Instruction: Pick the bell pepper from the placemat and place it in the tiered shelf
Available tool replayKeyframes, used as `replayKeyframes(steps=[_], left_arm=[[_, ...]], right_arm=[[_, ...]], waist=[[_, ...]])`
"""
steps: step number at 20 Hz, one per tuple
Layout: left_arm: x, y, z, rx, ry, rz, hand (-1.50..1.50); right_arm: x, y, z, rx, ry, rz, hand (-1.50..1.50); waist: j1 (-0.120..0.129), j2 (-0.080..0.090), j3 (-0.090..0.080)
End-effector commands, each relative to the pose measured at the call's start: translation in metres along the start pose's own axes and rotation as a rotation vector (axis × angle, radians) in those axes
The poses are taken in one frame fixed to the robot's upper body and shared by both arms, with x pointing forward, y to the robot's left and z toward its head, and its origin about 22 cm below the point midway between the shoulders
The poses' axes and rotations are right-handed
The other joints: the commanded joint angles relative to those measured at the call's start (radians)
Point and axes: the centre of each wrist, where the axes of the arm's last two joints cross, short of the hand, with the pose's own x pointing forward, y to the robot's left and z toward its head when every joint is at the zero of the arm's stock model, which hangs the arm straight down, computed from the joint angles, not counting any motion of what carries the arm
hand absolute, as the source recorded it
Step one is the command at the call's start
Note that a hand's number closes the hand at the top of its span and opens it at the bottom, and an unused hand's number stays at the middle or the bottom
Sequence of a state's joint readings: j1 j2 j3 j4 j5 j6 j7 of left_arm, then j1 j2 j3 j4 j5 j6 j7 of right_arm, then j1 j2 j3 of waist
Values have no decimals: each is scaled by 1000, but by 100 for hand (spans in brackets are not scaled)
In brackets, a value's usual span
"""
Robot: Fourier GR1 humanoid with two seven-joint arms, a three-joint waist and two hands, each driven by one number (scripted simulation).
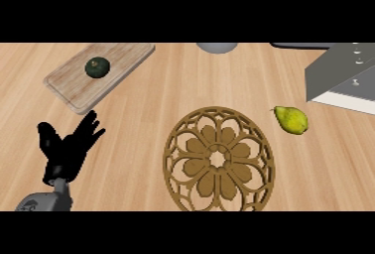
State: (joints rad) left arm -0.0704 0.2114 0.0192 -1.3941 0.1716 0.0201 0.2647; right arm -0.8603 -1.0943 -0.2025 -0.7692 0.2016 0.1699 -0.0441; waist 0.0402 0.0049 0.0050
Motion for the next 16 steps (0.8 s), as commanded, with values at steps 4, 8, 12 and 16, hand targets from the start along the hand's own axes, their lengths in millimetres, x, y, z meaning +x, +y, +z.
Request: replayKeyframes(steps=[4,8,12,16], left_arm=[[-11,-5,0,18,63,-9,0],[-3,3,-6,18,91,-4,0],[-7,4,1,33,87,12,0],[-13,17,2,20,86,-5,0]], right_arm=[[-10,6,-13,0,-48,-30,150],[-2,7,-20,9,-51,-22,150],[-9,4,-17,33,-64,61,150],[-6,9,-24,-44,21,-180,150]], waist=[[-11,4,-5],[-8,4,-4],[-14,2,-4],[-17,1,-5]])
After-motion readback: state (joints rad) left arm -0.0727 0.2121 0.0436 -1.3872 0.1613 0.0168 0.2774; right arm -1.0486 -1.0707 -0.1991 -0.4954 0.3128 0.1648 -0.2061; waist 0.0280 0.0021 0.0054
